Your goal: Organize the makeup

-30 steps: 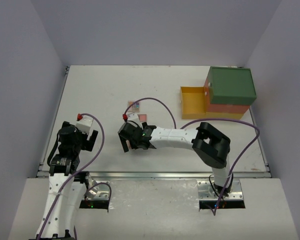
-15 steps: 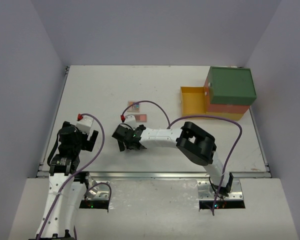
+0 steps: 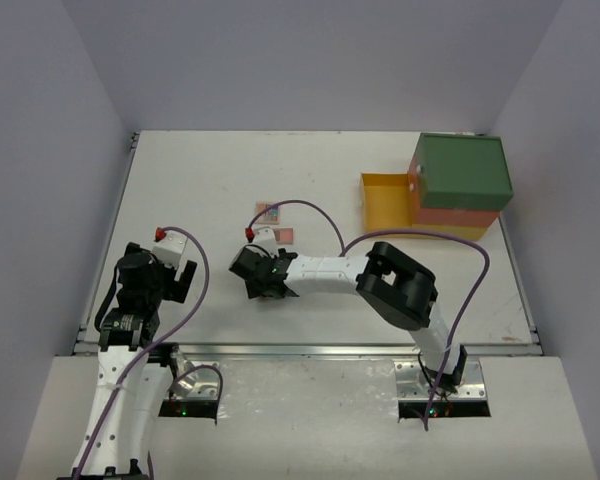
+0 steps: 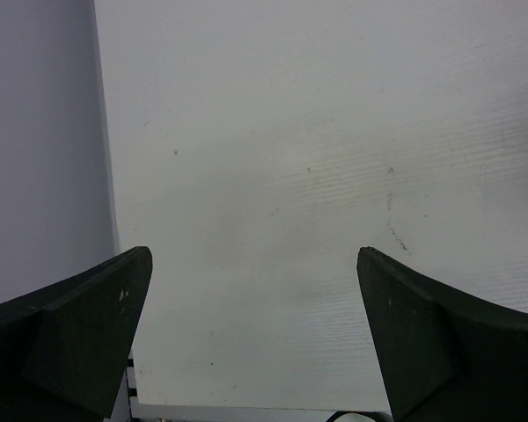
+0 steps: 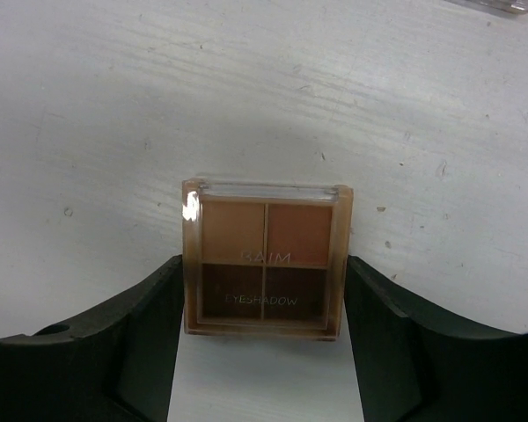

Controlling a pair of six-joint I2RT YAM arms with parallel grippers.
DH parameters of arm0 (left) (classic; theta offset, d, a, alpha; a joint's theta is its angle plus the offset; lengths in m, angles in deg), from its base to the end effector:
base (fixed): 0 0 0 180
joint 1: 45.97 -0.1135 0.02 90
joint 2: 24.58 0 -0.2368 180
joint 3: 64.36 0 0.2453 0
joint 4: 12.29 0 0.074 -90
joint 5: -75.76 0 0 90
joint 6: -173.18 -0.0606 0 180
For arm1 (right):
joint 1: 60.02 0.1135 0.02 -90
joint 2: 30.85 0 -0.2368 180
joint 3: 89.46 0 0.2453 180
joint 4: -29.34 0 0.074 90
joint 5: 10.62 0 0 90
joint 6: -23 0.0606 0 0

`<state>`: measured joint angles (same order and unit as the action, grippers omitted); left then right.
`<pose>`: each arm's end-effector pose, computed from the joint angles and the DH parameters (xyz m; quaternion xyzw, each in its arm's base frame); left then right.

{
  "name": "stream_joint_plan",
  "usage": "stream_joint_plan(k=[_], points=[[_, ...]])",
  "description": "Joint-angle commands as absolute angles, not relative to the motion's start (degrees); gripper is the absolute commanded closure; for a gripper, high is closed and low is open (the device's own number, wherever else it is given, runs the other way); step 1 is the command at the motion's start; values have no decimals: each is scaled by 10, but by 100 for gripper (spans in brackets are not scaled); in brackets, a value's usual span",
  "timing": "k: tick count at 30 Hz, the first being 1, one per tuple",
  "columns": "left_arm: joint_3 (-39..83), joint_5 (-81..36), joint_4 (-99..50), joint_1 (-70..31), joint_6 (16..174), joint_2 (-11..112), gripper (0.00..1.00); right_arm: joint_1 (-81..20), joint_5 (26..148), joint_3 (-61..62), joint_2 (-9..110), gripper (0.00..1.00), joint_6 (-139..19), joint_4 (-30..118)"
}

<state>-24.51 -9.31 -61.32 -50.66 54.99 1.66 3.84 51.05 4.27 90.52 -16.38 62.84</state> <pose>0.1546 0.0179 0.1980 0.1615 0.8733 0.1663 0.4285 0.2118 0.3662 0.0904 -0.0477 0.9398 0.0749 0.3300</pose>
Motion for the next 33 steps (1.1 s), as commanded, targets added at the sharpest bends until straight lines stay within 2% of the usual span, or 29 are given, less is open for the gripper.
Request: stream_joint_plan(k=[1, 9, 16, 18, 25, 33], points=[[-247, -91, -585, -512, 557, 17, 0, 34, 529, 17, 895, 62, -218, 651], [-245, -86, -586, -511, 558, 34, 0, 6, 533, 11, 787, 61, -339, 640], [-245, -79, -586, -512, 563, 48, 0, -141, 518, 2, 681, 60, -399, 633], [-245, -73, -584, -512, 567, 49, 0, -202, 509, 2, 682, 60, -421, 631], [-245, -70, -584, -513, 566, 45, 0, -318, 489, 43, 730, 60, -489, 635], [-247, -62, -582, -515, 572, 46, 0, -402, 537, 96, 785, 59, -489, 653]])
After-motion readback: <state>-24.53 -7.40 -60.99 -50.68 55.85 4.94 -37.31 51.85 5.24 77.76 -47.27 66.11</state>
